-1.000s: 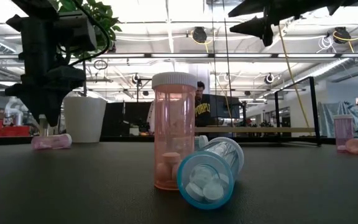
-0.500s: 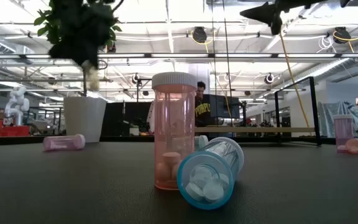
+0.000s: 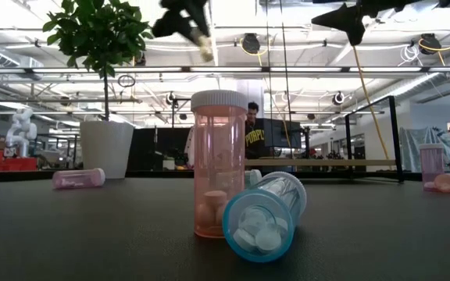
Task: Pick and place medicine bottles onto shelf by color
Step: Put the top yellow pill bottle on the shelf
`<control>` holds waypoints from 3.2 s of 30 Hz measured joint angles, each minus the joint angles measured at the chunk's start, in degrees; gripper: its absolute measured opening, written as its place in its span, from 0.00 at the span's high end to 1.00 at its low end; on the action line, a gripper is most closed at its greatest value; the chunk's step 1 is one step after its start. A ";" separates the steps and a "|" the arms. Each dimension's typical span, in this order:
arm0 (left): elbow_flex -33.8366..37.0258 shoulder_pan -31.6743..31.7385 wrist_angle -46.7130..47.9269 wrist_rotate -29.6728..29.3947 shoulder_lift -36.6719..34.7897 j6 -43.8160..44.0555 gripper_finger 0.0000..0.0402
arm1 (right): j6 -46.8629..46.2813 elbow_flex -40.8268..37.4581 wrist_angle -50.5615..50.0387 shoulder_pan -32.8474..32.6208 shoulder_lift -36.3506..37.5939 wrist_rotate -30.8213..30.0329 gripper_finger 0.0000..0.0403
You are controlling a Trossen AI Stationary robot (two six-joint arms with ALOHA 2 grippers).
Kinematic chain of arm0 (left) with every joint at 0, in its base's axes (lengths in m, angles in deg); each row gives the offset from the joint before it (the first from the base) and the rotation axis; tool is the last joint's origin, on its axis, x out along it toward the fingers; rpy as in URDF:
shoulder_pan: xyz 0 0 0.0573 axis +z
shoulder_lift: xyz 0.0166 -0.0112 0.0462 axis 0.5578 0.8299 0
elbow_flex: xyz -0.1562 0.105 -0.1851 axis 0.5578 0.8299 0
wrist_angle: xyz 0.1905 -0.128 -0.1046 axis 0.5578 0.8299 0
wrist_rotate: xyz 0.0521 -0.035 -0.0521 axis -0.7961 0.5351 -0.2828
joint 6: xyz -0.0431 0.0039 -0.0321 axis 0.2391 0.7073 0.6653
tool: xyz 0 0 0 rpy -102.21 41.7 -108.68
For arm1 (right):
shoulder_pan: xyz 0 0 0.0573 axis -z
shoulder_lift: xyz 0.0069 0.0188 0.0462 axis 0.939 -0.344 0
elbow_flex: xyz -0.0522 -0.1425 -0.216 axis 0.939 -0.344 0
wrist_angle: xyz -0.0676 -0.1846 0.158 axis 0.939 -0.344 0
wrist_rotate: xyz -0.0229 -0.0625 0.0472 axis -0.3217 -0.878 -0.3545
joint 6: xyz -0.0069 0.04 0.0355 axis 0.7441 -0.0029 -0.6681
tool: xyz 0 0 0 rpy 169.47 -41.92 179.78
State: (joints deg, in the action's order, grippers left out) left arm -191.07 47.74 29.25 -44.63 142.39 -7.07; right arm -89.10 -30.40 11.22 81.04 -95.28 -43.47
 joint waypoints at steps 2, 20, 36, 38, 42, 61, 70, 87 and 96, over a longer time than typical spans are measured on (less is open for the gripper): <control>-5.90 0.65 0.76 0.00 3.82 -1.52 0.67 | 0.40 -0.02 -0.75 0.00 -0.07 1.86 0.50; -24.85 15.85 -7.20 -1.69 26.42 -34.59 0.67 | 4.16 -0.04 0.80 3.98 -4.68 -5.64 0.50; -24.78 19.81 -6.99 -1.38 34.33 -48.29 0.67 | -1.19 -0.04 6.16 12.45 -14.17 -5.62 0.50; -24.00 19.79 -7.83 -1.32 34.33 -48.92 0.67 | -1.88 -0.04 7.42 12.91 -15.09 -5.64 0.50; -22.43 19.91 -7.83 -1.20 34.29 -52.23 0.67 | -2.03 -0.04 8.90 13.60 -16.72 -5.67 0.50; -14.44 18.11 -6.41 -2.78 34.20 -57.30 0.67 | -2.70 -0.04 11.63 13.39 -18.91 -5.28 0.50; -14.44 18.32 -6.25 -4.78 34.20 -58.79 0.67 | -4.00 -0.04 11.43 12.28 -18.91 -5.18 0.50; -14.44 18.65 -5.62 -6.05 34.20 -54.28 0.53 | -5.76 -0.04 11.42 12.31 -18.89 -5.21 0.49; -14.46 18.83 -5.46 -6.10 34.20 -55.48 0.39 | -5.86 -0.04 11.54 12.39 -18.89 -5.51 0.49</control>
State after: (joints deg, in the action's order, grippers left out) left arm -205.53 66.57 23.79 -50.73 176.60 -62.54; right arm -94.96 -30.45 22.77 93.42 -114.17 -48.98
